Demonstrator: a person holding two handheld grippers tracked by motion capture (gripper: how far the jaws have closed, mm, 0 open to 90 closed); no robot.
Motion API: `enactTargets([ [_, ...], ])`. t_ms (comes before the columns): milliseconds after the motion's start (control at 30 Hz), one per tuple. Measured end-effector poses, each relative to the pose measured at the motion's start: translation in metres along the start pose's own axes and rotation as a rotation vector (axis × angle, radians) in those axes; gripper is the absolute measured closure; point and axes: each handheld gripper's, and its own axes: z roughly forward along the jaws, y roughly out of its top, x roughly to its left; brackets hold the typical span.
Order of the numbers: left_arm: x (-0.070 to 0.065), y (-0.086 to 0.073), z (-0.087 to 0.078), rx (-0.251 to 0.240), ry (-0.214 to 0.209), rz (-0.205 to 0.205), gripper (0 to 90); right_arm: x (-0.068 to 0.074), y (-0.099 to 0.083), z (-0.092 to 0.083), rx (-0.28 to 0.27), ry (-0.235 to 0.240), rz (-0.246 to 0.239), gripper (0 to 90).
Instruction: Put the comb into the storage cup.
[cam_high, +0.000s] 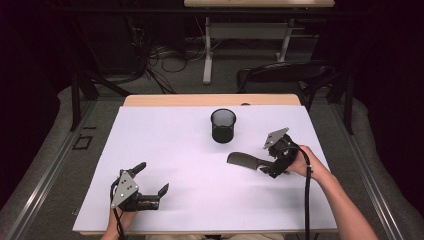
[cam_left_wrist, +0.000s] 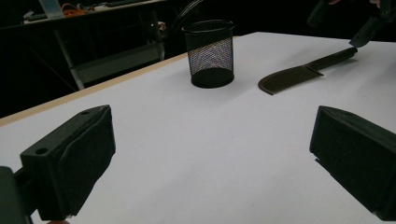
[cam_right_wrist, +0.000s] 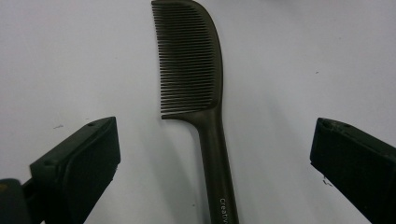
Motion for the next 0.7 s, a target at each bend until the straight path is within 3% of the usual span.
enactTargets([
  [467,0.000,0.000,0.000,-0.001,0.000,0.001,0.2,-0.003,0.008,0.008,0.073,0.031,-0.044,1.9],
  [700,0.000,0.000,0.000,0.000,-0.001,0.000,0.2,-0.008,0.011,0.012,0.098,0.048,-0.060,6.9],
])
